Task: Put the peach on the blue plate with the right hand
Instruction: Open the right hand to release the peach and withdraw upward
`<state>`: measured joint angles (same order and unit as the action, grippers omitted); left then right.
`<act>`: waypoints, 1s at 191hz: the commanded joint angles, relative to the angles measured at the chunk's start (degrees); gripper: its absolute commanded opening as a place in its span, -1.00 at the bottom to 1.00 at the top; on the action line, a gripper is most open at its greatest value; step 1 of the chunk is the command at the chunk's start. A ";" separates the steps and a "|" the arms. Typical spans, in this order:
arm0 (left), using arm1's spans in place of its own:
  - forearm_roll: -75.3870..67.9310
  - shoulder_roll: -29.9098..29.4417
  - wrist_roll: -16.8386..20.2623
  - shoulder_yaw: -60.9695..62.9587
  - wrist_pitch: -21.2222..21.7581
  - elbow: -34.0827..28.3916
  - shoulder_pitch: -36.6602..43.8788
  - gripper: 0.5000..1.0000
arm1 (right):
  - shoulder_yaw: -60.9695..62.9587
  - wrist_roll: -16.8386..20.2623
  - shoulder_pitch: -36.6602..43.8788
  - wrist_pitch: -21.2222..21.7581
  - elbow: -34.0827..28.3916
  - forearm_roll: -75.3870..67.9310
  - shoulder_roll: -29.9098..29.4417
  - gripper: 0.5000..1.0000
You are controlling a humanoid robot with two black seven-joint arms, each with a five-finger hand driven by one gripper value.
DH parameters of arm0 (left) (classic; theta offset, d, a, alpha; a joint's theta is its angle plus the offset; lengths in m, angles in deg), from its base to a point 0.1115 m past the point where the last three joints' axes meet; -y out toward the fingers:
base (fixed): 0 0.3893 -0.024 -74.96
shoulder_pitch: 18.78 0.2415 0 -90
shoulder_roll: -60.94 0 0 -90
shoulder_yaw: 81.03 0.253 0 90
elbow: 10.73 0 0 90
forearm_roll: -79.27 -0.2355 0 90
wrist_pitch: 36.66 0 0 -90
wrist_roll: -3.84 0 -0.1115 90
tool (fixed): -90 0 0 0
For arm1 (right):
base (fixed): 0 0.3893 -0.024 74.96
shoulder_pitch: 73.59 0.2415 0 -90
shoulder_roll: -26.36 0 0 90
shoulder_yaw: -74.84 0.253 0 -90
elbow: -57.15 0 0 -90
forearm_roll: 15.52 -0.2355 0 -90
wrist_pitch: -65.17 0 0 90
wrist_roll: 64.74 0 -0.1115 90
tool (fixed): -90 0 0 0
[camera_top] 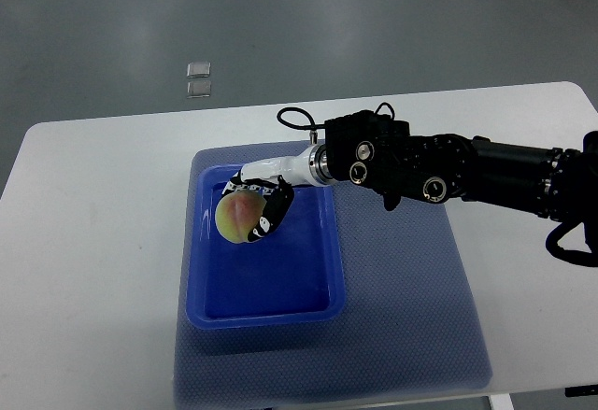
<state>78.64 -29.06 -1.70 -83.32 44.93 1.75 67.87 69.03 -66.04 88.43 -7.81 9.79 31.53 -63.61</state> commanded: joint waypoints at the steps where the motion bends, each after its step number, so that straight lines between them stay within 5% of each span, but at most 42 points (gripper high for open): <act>1: 0.01 0.00 0.00 0.00 -0.02 0.00 0.00 1.00 | -0.08 -0.19 -1.62 -0.06 0.60 2.08 -0.03 -0.43; 15: -0.07 0.00 0.00 0.00 -0.02 0.00 0.00 1.00 | 0.01 -0.28 -2.41 -0.06 0.95 2.35 -0.03 -0.20; 24: 0.01 0.00 0.00 0.00 -0.02 0.00 0.00 1.00 | 0.01 -0.28 -2.59 -0.06 0.95 2.35 -0.03 0.22; 40: 0.01 0.00 0.00 0.00 -0.02 0.00 0.00 1.00 | 0.01 -0.37 -3.03 -0.15 0.95 2.35 -0.03 0.62; 129: 0.01 0.00 0.00 0.18 0.07 -0.18 0.00 1.00 | 4.84 -0.46 1.98 1.00 -0.10 1.20 0.23 0.73; 166: 0.01 0.00 0.00 0.09 0.16 -0.26 0.00 1.00 | 16.44 -0.55 1.81 0.12 -0.98 0.68 8.14 0.73; 188: 0.01 0.00 0.00 0.09 0.16 -0.09 0.00 1.00 | 24.35 -0.72 -2.06 0.03 -0.98 -0.03 11.22 0.73; 191: 0.01 0.00 0.00 0.09 0.16 -0.09 0.00 1.00 | 32.94 -2.04 -6.71 0.12 -0.98 -0.90 13.68 0.73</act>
<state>78.66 -29.06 -1.70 -83.19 45.08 1.55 67.88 89.16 -66.63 88.26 -7.70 8.83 31.83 -54.04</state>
